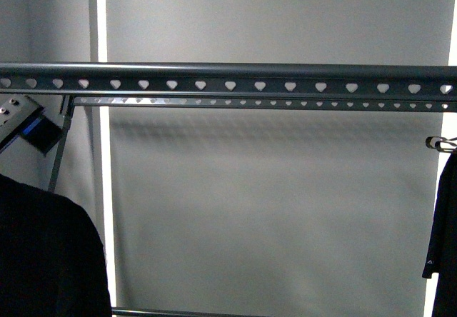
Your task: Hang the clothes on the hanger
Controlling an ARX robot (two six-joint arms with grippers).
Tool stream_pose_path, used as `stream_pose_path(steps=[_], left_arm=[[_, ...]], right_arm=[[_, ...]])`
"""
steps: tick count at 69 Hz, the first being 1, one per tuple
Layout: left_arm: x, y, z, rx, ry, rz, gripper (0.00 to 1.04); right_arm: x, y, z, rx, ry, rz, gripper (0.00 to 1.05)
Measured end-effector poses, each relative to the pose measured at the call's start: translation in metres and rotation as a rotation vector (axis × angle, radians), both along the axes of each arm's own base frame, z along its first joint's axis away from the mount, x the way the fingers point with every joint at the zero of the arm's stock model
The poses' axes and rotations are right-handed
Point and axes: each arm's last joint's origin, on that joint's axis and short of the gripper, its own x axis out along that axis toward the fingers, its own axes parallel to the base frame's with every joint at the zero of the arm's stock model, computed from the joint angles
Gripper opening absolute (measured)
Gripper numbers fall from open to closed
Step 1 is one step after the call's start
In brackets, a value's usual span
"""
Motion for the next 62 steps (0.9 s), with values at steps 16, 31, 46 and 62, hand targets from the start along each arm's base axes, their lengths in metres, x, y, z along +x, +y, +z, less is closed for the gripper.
stream_pose_path(steps=[16, 31, 46, 62], left_arm=[[0.027, -0.003, 0.013, 0.002, -0.028, 0.033, 0.93], [0.040, -0.002, 0.005, 0.014, 0.062, 0.053, 0.58], [0.038, -0.002, -0.004, 0.025, 0.123, 0.020, 0.23], [0.012, 0.001, -0.021, 0.021, 0.216, -0.094, 0.04]], right_arm=[[0.000, 0.000, 0.000, 0.000, 0.000, 0.000, 0.97], [0.000, 0.000, 0.000, 0.000, 0.000, 0.000, 0.97], [0.000, 0.000, 0.000, 0.000, 0.000, 0.000, 0.97], [0.000, 0.000, 0.000, 0.000, 0.000, 0.000, 0.97]])
